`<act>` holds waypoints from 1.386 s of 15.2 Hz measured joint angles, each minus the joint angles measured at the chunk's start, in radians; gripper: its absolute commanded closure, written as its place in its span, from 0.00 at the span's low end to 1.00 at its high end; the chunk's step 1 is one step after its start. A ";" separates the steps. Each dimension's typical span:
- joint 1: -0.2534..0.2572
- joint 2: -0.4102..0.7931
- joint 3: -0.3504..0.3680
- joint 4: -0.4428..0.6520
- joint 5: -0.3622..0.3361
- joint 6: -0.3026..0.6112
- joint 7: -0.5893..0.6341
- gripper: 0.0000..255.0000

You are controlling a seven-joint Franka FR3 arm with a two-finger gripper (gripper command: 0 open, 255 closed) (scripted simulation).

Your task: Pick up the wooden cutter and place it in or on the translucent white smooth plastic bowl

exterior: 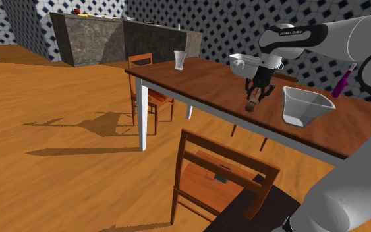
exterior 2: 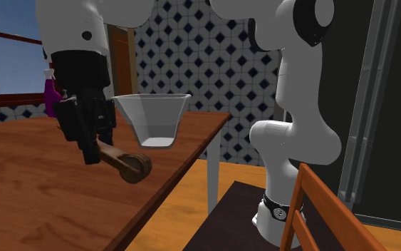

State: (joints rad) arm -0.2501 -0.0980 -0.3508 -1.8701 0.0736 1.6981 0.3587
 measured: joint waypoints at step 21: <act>-0.002 0.052 -0.006 0.341 0.017 -0.292 0.013 1.00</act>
State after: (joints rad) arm -0.2522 -0.0457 -0.3573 -1.5290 0.0911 1.4061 0.3719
